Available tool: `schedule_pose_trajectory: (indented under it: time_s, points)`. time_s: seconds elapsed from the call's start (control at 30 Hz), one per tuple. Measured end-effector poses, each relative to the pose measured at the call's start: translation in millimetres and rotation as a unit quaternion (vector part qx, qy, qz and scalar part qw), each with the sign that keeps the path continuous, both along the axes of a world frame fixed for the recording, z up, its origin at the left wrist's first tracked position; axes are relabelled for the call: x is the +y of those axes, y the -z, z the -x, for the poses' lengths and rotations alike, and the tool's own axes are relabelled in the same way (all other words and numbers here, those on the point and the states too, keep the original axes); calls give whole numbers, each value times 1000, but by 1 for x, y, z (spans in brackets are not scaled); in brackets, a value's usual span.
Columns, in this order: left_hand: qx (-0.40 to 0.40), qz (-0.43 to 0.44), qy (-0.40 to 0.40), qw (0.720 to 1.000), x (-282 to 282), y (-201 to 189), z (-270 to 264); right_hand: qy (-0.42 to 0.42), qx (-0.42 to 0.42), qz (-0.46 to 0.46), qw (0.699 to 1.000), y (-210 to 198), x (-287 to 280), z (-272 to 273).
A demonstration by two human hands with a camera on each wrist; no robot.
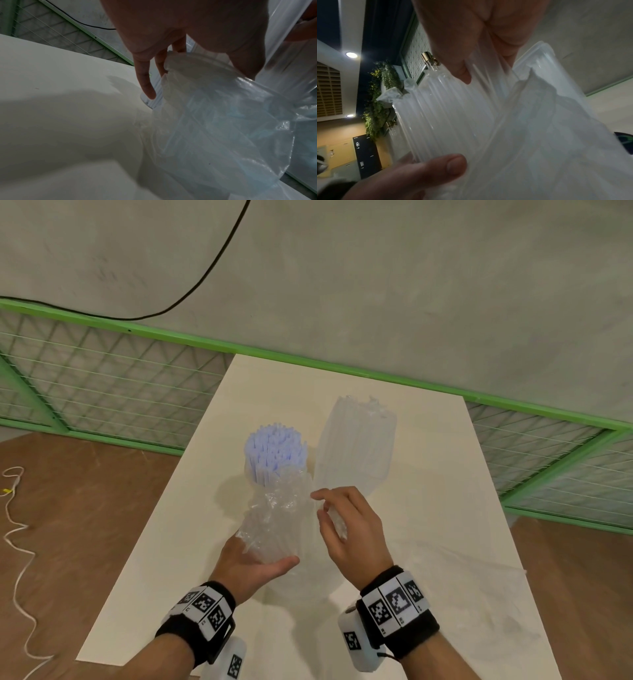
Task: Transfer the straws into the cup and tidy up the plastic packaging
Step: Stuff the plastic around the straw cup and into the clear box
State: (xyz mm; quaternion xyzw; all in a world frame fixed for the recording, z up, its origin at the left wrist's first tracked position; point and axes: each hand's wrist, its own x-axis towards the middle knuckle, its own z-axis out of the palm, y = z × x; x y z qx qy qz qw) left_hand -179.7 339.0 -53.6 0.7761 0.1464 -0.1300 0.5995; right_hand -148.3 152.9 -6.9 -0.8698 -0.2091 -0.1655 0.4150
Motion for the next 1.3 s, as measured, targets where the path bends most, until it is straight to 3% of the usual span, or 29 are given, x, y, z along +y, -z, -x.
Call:
schedule_pose_trajectory:
  time_s: [0.27, 0.5, 0.77, 0.93, 1.07, 1.17, 1.3]
  points:
    - [2, 1, -2, 1000, 0, 0, 0, 27, 47, -12, 998, 6, 0, 1]
    - [-14, 0, 0, 1000, 1, 2, 0, 71, -31, -33, 996, -21, -9, -15]
    - [9, -11, 9, 1000, 2, 2, 0, 93, -30, -181, 979, -91, -39, -36]
    - [18, -2, -2, 1000, 4, 2, 1, 79, -107, -277, 952, -148, -63, -47]
    - [22, -11, 2, 1000, 3, -1, 2, 75, -172, -294, 937, -183, -84, -78]
    - [31, -6, -6, 999, 2, -3, 2, 74, -130, -280, 948, -180, -88, -115]
    - [26, -6, -12, 1000, 2, -3, 2, 36, 4, -231, 972, -135, -79, -159]
